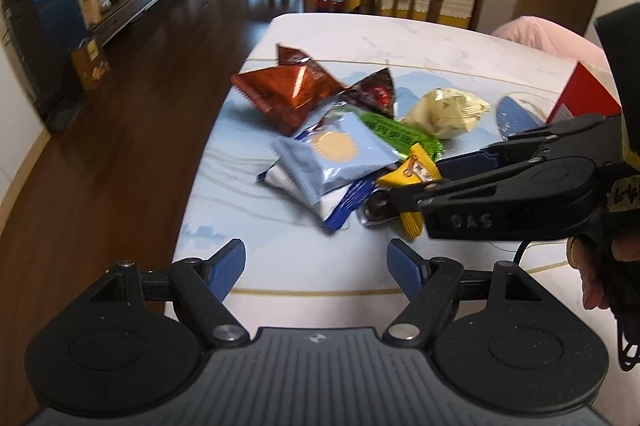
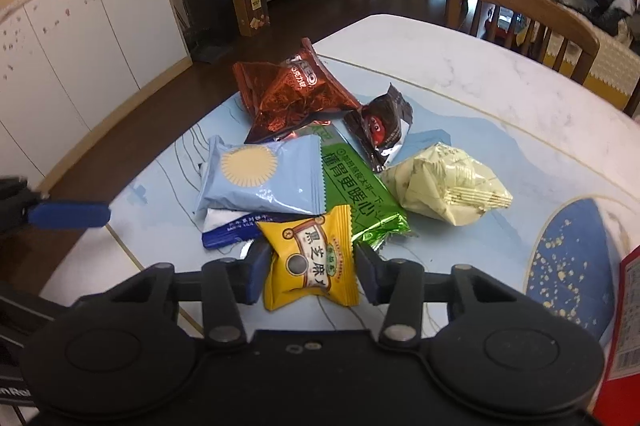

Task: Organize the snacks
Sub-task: 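Grasp the yellow packet with the right gripper while the left gripper grasps the silver-foil chocolate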

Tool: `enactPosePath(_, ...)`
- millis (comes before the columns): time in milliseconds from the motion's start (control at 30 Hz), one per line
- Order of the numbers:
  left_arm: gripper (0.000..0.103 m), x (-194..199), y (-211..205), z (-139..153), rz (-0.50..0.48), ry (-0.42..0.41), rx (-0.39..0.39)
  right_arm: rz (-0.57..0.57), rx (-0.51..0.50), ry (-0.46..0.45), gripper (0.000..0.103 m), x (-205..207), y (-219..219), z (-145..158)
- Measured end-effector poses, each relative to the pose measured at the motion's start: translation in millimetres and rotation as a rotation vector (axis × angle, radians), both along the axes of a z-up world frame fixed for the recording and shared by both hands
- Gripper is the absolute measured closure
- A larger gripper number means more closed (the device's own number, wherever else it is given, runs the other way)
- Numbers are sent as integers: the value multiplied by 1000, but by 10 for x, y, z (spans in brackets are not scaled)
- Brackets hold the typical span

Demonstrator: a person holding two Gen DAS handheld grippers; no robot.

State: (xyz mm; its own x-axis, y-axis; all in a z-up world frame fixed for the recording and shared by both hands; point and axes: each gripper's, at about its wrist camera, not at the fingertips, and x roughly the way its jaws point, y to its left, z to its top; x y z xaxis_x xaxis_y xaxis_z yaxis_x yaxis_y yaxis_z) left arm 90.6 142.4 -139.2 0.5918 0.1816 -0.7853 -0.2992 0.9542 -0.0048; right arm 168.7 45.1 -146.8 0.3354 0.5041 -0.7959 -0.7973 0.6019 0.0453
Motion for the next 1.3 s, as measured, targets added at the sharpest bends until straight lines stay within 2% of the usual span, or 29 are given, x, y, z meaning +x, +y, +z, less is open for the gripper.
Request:
enactPosePath(133, 25, 87, -85, -15, -47, -1, 19, 5, 11, 0, 67, -2, -18, 25)
enactPosePath(267, 25, 191, -182, -38, -103, -6, 41, -2, 17, -2, 69, 15, -128, 62)
enactPosePath(467, 25, 364, -338, -79, -197, -21, 66, -75, 32, 17, 70, 109, -450, 114)
enactPosePath(600, 25, 500, -418, -132, -257, -18, 51, -134, 53, 44, 70, 164, -677, 148)
enactPosePath(800, 25, 704, -419, -247, -282, 24, -5, -190, 79, 74, 70, 147, -879, 162)
enactPosePath(933, 26, 697, -432, -280, -287, 31, -13, -207, 87, 84, 70, 123, -958, 165)
enactPosePath(1100, 26, 664, -531, -268, -336, 43, -68, -224, 92, 97, 70, 109, -1045, 160)
enactPosePath(1233, 26, 697, -576, -281, -291, 30, 21, -238, 91, 105, 70, 108, -1101, 138)
enactPosePath(1300, 27, 759, -553, -319, -274, 48, 30, -243, 88, 106, 70, 105, -1115, 123)
